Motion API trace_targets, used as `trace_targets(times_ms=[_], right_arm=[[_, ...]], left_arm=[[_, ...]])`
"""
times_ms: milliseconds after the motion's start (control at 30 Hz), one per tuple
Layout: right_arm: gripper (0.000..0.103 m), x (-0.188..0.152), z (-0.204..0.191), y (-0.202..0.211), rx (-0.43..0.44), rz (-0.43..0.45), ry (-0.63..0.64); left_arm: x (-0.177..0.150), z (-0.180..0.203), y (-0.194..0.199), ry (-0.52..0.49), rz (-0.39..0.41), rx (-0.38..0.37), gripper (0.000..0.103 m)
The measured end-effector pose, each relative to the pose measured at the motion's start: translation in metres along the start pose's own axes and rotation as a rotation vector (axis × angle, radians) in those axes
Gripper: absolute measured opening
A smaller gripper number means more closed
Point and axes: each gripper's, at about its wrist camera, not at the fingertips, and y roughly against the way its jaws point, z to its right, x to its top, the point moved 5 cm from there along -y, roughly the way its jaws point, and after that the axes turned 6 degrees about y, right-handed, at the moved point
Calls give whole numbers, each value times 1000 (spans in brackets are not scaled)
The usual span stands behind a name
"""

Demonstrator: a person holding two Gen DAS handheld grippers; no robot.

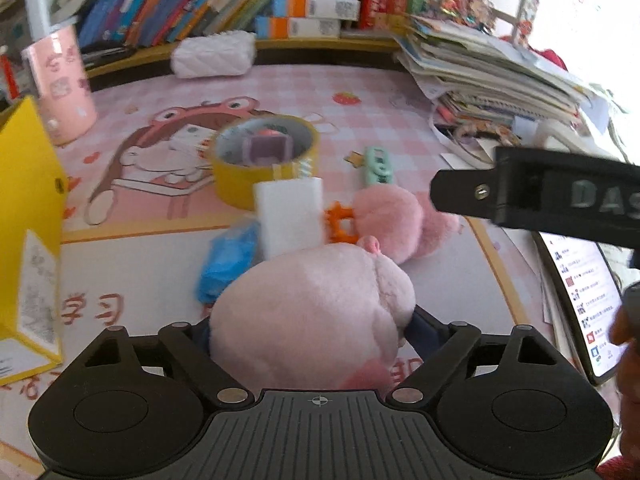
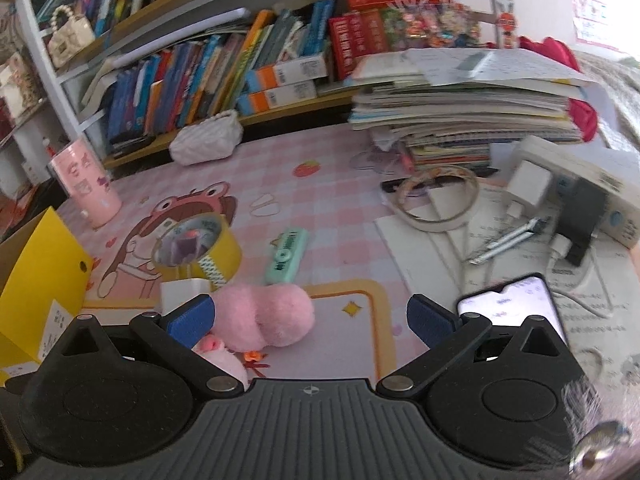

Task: Organize objects
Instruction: 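Grasp the large pink pig with the left tool while the right tool grasps the small pig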

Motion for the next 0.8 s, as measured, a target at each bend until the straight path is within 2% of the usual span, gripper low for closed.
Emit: trace_targets(times_ms=[133,300,533,633,667,700,800], right_arm=[[103,3,-19,-17,27,-25,68],[103,-1,-41,-49,1,-97,183],[103,-6,-47,-69,-35,-130,194],[96,-4,-45,-72,-26,-121,167],[85,-3,-45,-71,-21,-113,162],[67,-3,-45,-71,-34,-111,168],[67,-2,-44,-70,-41,-111,164]], left_arm=[[-1,-20,17,47,33,36,89],[-7,-43,34,101,54,95,90],[-11,-54,49,128,90,115,90],[-13,-55,52,125,96,112,90],[-14,-55,53,124,99,110,90],[-15,-56,55,125,102,110,90],[-17,-57,58,132,111,108,90]])
